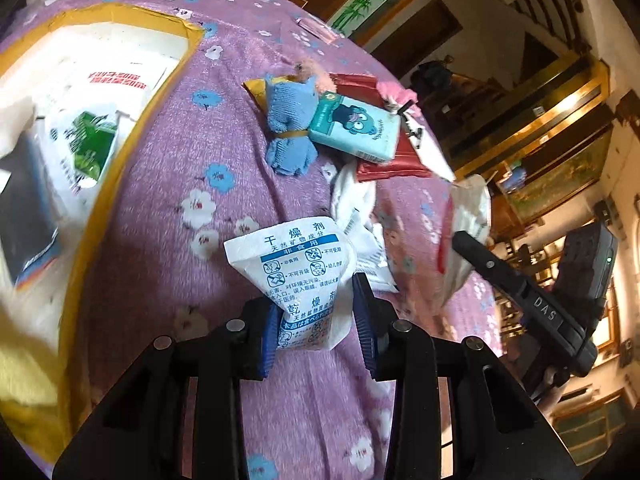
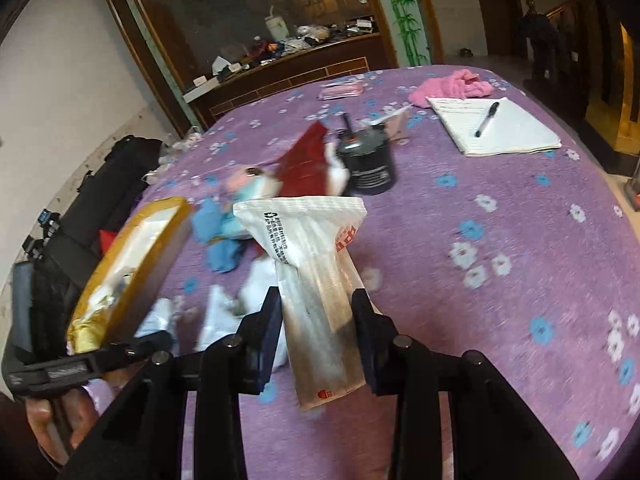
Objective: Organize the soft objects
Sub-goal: 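Carry the desiccant packet and white bag into the foam tray and open both grippers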
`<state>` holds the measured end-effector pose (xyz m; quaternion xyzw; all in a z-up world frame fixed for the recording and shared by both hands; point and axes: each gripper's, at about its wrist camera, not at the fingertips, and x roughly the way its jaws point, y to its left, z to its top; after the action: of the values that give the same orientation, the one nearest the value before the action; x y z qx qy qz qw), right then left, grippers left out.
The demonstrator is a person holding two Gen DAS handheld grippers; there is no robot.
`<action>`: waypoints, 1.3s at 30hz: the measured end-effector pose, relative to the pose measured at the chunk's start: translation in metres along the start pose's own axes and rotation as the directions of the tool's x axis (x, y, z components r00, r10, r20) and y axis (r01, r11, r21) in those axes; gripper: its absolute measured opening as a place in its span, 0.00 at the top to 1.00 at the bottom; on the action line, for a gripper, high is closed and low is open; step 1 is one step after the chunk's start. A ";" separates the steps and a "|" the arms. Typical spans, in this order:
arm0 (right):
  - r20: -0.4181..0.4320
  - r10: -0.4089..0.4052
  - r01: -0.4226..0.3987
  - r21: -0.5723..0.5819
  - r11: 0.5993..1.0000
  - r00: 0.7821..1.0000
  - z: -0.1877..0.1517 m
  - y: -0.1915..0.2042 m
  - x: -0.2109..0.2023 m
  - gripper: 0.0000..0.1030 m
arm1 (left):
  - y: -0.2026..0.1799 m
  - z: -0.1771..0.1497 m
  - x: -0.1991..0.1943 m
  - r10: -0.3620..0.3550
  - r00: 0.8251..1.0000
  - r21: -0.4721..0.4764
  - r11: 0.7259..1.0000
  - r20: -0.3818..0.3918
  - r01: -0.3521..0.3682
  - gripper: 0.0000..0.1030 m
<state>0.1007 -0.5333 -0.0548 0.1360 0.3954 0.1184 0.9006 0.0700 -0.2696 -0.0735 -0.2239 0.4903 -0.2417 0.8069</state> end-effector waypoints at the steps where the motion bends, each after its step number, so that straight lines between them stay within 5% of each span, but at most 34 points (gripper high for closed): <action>1: -0.004 0.012 -0.012 -0.002 1.000 1.000 -0.002 0.007 -0.001 0.66 | 0.001 -0.003 -0.006 -0.008 1.000 -0.006 1.000 0.006 0.008 0.68; 10: -0.083 0.161 -0.163 -0.028 0.986 0.983 -0.009 0.071 0.005 0.66 | 0.006 -0.002 -0.099 0.024 0.982 -0.041 0.999 0.185 -0.016 0.68; 15: -0.127 0.222 -0.232 -0.070 0.970 0.967 -0.001 0.112 0.021 0.66 | 0.020 0.013 -0.136 0.054 0.974 -0.052 0.998 0.222 -0.044 0.68; 25: -0.170 0.231 -0.261 -0.183 0.948 0.958 0.019 0.187 0.054 0.66 | 0.061 0.053 -0.161 0.109 0.959 -0.069 0.993 0.263 -0.094 0.68; 39: -0.200 0.183 -0.226 -0.222 0.948 0.963 0.048 0.235 0.105 0.66 | 0.122 0.098 -0.150 0.140 0.958 -0.133 0.985 0.250 -0.109 0.68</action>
<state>0.1803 -0.2869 -0.0154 0.0541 0.4400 0.2707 0.8545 0.1179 -0.0705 -0.0027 -0.2691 0.4074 -0.1297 0.8630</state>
